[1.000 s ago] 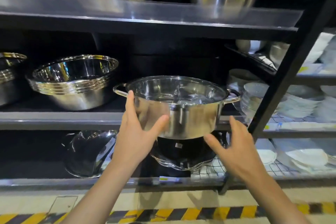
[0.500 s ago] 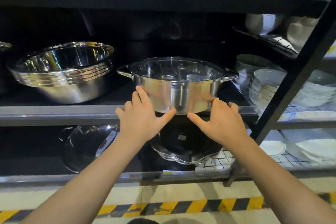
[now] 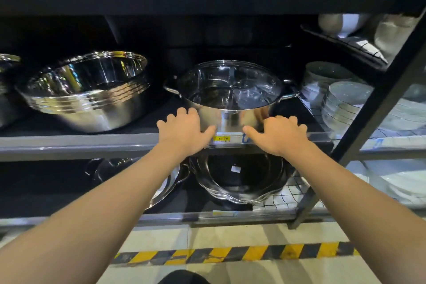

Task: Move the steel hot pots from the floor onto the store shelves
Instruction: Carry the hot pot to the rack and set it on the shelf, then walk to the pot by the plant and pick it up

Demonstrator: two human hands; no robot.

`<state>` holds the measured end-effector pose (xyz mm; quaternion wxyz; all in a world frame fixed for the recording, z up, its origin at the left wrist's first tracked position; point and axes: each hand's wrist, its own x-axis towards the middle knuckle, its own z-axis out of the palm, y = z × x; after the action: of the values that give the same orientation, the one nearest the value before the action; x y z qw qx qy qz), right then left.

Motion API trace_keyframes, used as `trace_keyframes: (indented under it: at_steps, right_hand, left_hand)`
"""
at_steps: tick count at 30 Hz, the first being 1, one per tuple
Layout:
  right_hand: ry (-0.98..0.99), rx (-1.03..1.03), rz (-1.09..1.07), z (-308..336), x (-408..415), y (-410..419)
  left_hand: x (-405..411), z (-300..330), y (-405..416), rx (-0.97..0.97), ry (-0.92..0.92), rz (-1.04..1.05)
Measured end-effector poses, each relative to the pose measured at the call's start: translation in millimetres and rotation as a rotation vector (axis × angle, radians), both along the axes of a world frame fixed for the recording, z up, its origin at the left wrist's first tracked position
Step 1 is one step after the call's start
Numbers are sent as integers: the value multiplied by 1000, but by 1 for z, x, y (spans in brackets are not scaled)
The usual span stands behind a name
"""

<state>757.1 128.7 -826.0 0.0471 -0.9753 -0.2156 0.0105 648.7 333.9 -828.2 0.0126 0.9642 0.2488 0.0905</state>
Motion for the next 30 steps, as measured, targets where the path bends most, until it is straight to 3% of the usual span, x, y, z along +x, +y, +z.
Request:
trace_keyframes:
  at_steps: [7,17,24,30]
  right_hand:
    - [88,53,180,94,-41,-34]
    - [208,-85,397,374,-100,-81]
    - [115,-48,538,583,-164,-86]
    - [-92,-4,678,673,-233,-46]
  left_hand:
    - [-59,116,-2,-149,190,-64]
    - [-142,398,-47,-261,286,-87]
    - [-206,596,-76,-251,186,-44]
    - [-289,675,-64,-130,174,34]
